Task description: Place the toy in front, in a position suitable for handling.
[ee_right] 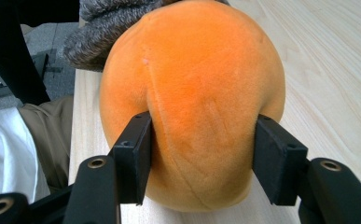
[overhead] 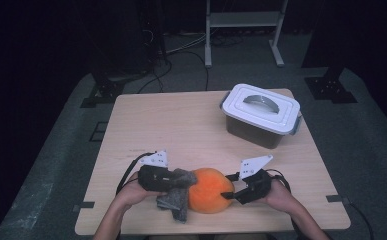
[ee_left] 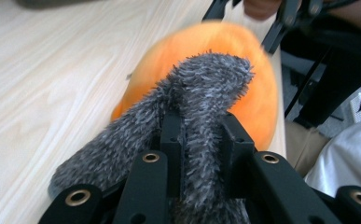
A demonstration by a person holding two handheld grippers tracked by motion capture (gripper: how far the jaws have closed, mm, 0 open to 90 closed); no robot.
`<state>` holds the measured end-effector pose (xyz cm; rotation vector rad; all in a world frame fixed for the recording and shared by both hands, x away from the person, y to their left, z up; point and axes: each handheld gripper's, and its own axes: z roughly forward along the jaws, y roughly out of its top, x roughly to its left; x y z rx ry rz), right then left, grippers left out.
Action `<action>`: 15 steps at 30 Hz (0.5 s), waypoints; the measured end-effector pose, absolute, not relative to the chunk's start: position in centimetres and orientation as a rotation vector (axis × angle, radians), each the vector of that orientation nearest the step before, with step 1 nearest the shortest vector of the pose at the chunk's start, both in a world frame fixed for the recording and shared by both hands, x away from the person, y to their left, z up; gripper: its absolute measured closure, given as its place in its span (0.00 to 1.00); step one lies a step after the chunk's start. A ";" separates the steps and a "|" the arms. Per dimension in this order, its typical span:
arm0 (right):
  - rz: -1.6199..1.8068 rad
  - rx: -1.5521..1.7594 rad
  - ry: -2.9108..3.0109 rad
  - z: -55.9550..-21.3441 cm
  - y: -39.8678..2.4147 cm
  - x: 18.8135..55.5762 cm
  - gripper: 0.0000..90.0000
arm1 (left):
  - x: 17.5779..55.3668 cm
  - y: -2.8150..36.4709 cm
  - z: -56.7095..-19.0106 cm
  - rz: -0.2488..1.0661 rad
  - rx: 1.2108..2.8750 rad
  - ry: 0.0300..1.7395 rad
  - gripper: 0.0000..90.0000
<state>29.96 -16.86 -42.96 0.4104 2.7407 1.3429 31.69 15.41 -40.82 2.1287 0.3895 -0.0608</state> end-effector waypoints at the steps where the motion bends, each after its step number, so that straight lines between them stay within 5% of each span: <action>1: 1.349 0.411 2.741 -43.0 -16.8 29.9 0.47 | 31.7 15.2 -40.6 -0.060 2.125 0.381 0.83; 9: 1.310 0.389 2.782 -43.2 -17.4 30.1 0.47 | 31.2 12.9 -39.7 -0.066 2.134 0.305 0.83; 15: 1.402 0.437 2.819 -42.8 -17.6 30.6 0.28 | 30.5 12.6 -40.3 -0.079 2.146 0.291 0.83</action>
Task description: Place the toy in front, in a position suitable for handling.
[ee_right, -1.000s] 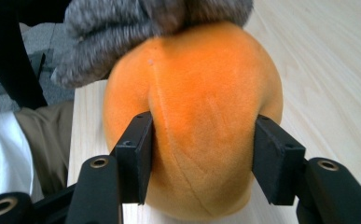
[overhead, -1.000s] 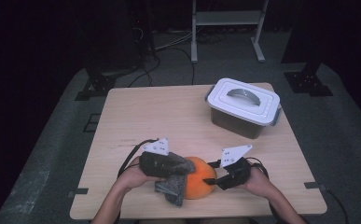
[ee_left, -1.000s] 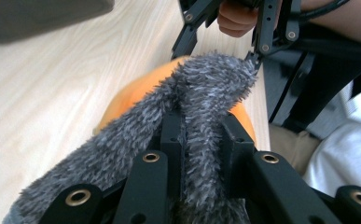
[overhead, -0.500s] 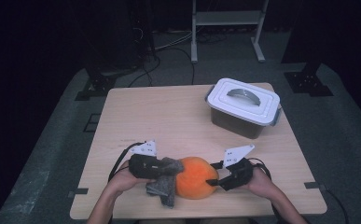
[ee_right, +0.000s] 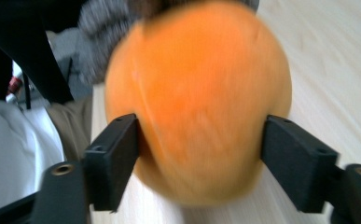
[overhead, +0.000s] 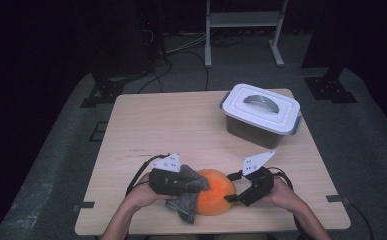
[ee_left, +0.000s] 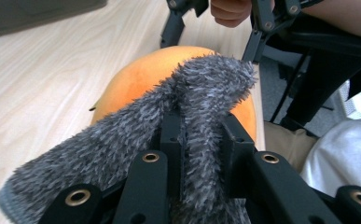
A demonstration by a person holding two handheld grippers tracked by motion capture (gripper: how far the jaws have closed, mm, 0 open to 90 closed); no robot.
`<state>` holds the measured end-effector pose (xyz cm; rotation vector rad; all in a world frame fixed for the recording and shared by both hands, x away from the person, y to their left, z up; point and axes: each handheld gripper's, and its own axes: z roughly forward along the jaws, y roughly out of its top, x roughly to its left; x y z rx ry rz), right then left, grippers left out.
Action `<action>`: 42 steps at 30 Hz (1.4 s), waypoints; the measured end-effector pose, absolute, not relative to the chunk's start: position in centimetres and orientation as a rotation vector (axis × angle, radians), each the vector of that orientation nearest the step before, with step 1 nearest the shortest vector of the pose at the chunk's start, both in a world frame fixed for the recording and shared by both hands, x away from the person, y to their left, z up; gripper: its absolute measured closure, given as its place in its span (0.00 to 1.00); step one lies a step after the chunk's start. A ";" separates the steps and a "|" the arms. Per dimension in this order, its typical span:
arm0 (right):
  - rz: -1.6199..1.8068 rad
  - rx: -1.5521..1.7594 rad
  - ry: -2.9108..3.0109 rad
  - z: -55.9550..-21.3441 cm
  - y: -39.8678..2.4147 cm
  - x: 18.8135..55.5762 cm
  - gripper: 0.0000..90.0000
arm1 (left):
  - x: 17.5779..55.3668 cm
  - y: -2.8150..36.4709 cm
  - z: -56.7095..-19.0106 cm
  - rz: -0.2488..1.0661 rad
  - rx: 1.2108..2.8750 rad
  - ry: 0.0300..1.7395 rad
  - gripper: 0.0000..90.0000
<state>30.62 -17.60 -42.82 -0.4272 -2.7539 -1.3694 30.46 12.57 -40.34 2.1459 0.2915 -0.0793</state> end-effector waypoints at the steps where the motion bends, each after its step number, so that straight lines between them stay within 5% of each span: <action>1: -1.392 -0.430 -2.743 -42.6 -17.4 30.6 0.28 | 30.4 12.5 -40.4 -0.085 2.145 0.284 0.83; 4: -1.379 -0.433 -2.769 -42.5 -16.5 30.6 0.26 | 30.0 11.9 -40.4 -0.108 2.140 0.257 0.83; 12: -1.383 -0.386 -2.817 -42.9 -16.9 30.1 0.46 | 30.1 13.4 -41.3 -0.108 2.124 0.293 0.83; 23: -1.383 -0.378 -2.835 -42.8 -17.1 29.9 0.47 | 31.2 16.5 -41.7 -0.086 2.115 0.411 0.83; 30: -1.391 -0.315 -2.870 -42.5 -16.1 29.5 0.47 | 31.6 14.7 -39.7 -0.091 2.079 0.340 0.83; 38: -1.350 -0.468 -2.811 -42.2 -16.4 30.1 0.21 | 30.9 13.0 -40.6 -0.117 2.142 0.301 0.83; 42: -1.331 -0.512 -2.728 -42.8 -16.4 30.8 0.20 | 30.6 13.2 -40.7 -0.132 2.132 0.298 0.83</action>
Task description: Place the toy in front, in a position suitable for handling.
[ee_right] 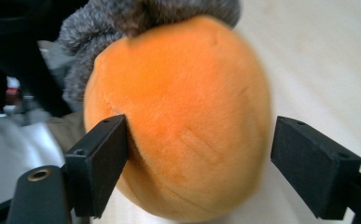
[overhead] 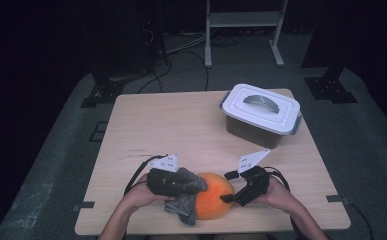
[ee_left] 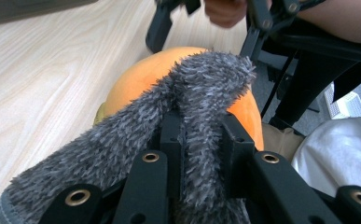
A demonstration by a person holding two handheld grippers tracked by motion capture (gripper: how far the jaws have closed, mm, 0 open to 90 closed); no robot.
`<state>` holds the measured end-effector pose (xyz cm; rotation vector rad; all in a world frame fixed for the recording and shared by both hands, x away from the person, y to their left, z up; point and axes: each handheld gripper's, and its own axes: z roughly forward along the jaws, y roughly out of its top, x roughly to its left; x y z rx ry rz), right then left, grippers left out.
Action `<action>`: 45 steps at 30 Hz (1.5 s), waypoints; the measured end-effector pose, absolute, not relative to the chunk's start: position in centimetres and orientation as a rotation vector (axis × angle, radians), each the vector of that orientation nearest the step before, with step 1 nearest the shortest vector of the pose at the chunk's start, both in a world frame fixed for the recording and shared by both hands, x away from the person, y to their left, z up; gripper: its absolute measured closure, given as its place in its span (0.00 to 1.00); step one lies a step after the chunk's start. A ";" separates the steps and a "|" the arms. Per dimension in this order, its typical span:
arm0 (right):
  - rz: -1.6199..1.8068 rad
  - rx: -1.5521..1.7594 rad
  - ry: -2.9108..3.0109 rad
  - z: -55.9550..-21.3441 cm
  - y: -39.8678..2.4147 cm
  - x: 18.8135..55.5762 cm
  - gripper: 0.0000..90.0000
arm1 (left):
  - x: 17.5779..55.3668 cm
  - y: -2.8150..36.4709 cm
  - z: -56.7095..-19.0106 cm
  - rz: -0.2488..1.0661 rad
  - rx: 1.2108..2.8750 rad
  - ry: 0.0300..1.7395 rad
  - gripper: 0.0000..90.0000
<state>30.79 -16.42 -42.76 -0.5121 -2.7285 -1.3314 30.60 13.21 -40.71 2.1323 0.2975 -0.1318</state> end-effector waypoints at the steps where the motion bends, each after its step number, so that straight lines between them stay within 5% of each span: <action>1: -1.313 -0.514 -2.705 -43.1 -16.1 30.9 0.21 | 30.6 13.2 -40.7 -0.131 2.135 0.296 0.83; 4: -1.335 -0.481 -2.737 -43.1 -15.8 30.7 0.43 | 30.8 13.5 -40.5 -0.110 2.135 0.308 0.83; 8: -1.399 -0.391 -2.843 -42.0 -15.8 30.7 0.53 | 31.3 14.1 -39.3 -0.066 2.108 0.322 0.83; 13: -1.447 -0.310 -2.914 -41.1 -15.5 30.8 0.53 | 31.8 13.6 -38.2 -0.050 2.092 0.301 0.83; 26: -1.402 -0.364 -2.870 -43.0 -18.3 31.3 0.53 | 31.9 15.1 -42.2 -0.100 2.137 0.400 0.82; 37: -1.404 -0.449 -2.832 -43.3 -18.2 31.8 0.51 | 29.8 13.0 -41.7 -0.176 2.132 0.230 0.82; 45: -1.400 -0.431 -2.842 -43.3 -18.3 31.6 0.52 | 30.4 14.6 -42.2 -0.138 2.158 0.304 0.83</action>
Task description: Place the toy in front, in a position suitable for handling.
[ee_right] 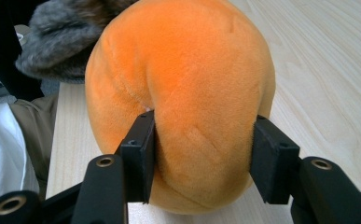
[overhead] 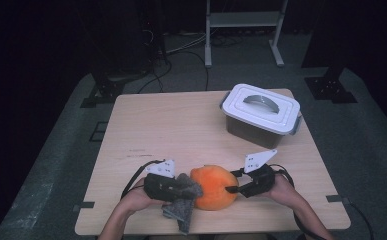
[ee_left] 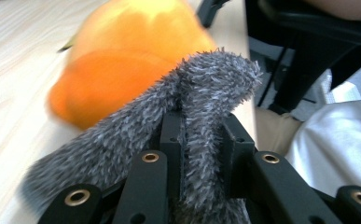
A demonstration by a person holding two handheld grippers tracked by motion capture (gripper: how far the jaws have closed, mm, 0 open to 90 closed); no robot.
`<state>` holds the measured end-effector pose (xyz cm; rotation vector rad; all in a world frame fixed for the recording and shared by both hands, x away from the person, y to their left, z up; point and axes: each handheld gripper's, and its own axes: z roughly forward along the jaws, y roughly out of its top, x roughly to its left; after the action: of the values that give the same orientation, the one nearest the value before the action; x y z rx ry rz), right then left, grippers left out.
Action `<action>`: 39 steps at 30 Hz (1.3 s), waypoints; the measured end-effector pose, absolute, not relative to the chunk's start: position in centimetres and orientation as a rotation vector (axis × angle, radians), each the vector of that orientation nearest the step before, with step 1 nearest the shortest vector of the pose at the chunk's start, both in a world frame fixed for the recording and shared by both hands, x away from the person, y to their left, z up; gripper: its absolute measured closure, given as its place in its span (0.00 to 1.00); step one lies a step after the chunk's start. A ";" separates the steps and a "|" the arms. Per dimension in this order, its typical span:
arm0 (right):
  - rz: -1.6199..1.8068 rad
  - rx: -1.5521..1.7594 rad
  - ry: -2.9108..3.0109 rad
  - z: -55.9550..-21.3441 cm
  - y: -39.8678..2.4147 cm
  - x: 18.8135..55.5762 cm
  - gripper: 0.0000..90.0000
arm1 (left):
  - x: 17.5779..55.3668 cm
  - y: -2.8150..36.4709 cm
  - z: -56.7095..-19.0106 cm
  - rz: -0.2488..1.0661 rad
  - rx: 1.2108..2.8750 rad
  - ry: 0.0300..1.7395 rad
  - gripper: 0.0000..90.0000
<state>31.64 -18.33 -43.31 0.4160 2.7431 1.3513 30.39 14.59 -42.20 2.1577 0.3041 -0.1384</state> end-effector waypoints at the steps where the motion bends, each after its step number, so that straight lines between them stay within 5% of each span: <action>1: 1.351 0.418 2.743 -43.3 -18.3 31.7 0.52 | 30.6 14.9 -42.3 -0.137 2.154 0.318 0.83; 18: 1.280 0.201 2.710 -42.5 -16.3 29.5 0.53 | 32.8 13.7 -39.7 -0.085 2.096 0.348 0.83; 23: 1.306 0.325 2.730 -42.3 -16.3 30.0 0.33 | 32.4 14.0 -40.5 -0.100 2.103 0.355 0.83; 33: 1.371 0.484 2.812 -42.5 -16.6 31.0 0.27 | 31.1 15.2 -41.1 -0.114 2.091 0.347 0.83; 39: 1.338 0.366 2.712 -42.2 -16.2 30.3 0.57 | 31.6 14.8 -40.4 -0.094 2.096 0.340 0.83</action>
<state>30.34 -16.19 -42.20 0.3659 2.7121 1.3380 31.57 14.83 -40.41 2.0957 0.3397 -0.0936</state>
